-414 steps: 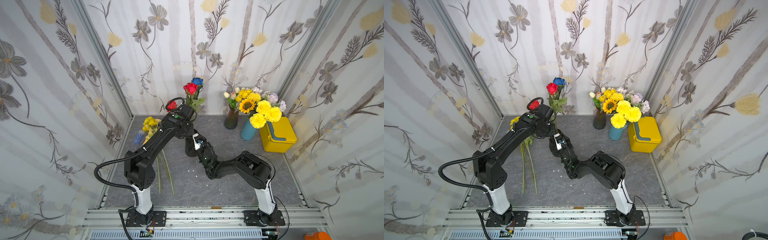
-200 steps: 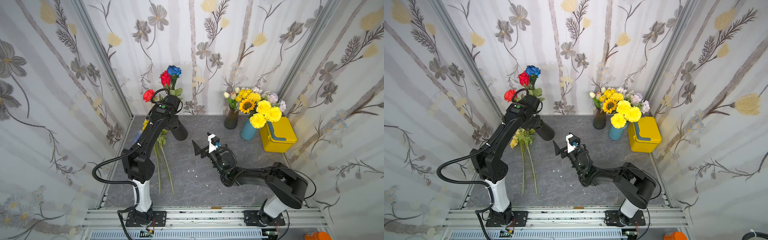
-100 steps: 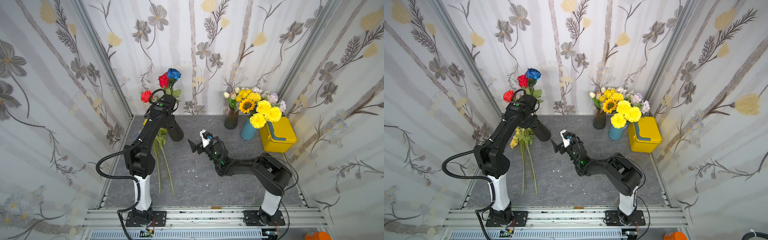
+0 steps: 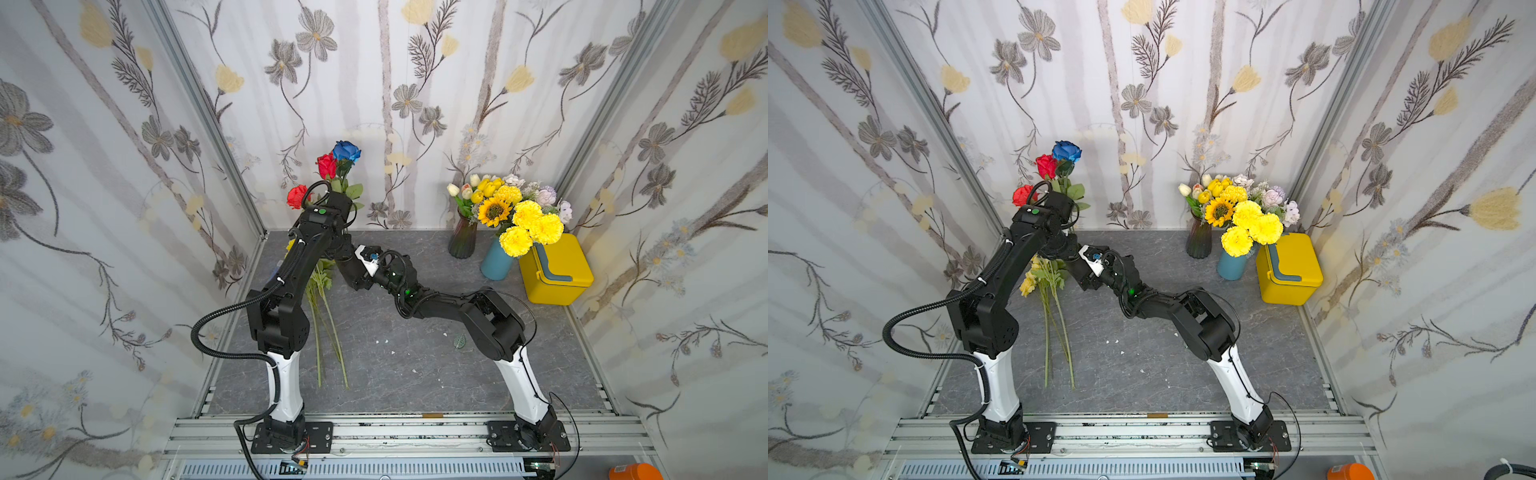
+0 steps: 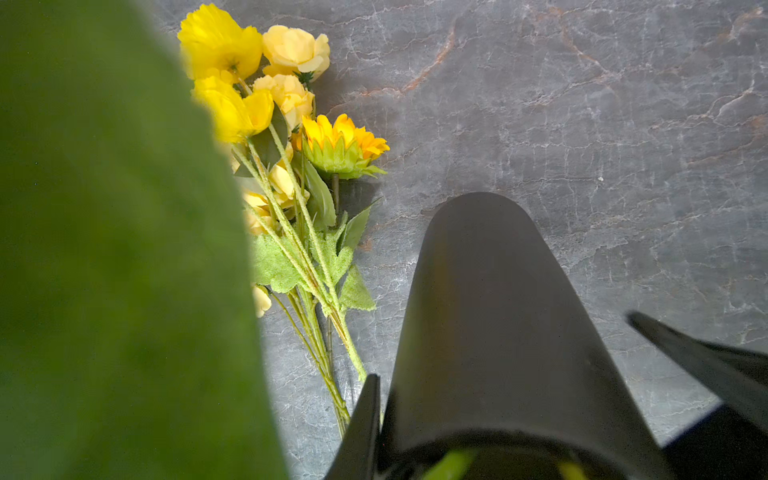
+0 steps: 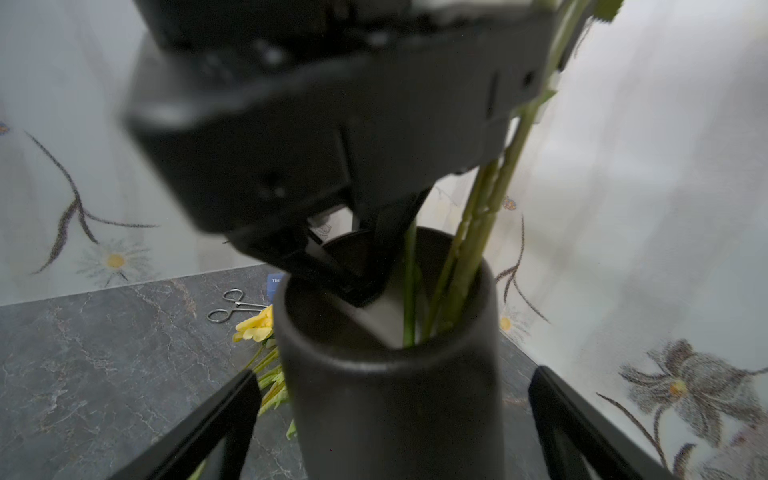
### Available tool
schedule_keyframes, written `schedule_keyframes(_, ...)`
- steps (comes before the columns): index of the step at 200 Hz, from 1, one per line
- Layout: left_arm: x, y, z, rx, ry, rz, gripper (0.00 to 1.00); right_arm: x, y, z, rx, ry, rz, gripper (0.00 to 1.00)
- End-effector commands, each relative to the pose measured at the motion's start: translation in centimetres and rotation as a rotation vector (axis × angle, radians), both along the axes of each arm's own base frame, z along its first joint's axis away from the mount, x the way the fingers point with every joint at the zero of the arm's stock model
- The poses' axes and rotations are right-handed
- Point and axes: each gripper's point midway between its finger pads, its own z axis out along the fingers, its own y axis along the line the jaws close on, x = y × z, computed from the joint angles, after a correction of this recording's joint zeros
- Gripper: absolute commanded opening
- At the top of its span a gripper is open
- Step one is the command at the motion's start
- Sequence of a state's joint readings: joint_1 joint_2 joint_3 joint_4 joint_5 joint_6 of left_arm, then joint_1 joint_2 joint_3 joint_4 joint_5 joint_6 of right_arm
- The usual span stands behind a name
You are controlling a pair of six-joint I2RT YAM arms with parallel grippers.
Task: Pick out yellow flowers from the vase
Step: Place the vase at the center of the board.
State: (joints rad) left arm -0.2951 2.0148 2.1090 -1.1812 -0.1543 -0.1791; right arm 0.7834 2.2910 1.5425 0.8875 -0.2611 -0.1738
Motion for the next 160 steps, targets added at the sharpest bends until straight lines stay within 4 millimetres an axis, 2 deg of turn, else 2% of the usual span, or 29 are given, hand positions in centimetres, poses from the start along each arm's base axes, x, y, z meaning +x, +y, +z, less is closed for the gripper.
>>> schedule_keyframes(1, 1.3, -1.1, 1.7, -0.033, -0.087, -0.032, 0.00, 0.6, 1.2, -1.5, -0.058, 0.010, 0.034, 0.99)
schedule_keyframes(18, 1.3, -1.4, 1.7, -0.044, -0.087, -0.038, 0.00, 0.9, 1.5, -1.5, -0.045, 0.011, 0.030, 0.95)
schedule_keyframes(46, 1.4, -1.5, 1.4, -0.046, -0.081, -0.040, 0.00, 1.4, 1.6, -1.3, -0.011, 0.018, 0.009, 0.82)
schedule_keyframes(56, 1.4, -1.6, 1.3, -0.054, -0.078, -0.043, 0.00, 1.8, 1.6, -1.4, -0.008, 0.021, -0.012, 0.83)
schedule_keyframes(81, 1.3, -2.1, 1.5, -0.065, -0.078, -0.053, 0.00, 2.7, 1.6, -1.9, -0.006, 0.021, -0.051, 0.96)
schedule_keyframes(116, 0.9, -2.7, 1.9, -0.086, -0.085, -0.069, 0.00, 3.0, 1.9, -2.4, -0.019, 0.014, -0.051, 0.99)
schedule_keyframes(140, 0.8, -3.4, 2.1, -0.096, -0.088, -0.083, 0.00, 2.9, 2.4, -2.5, -0.030, 0.014, -0.027, 0.98)
schedule_keyframes(160, 0.7, -3.4, 1.9, -0.096, -0.084, -0.082, 0.00, 2.4, 2.6, -2.6, -0.045, 0.019, -0.005, 0.84)
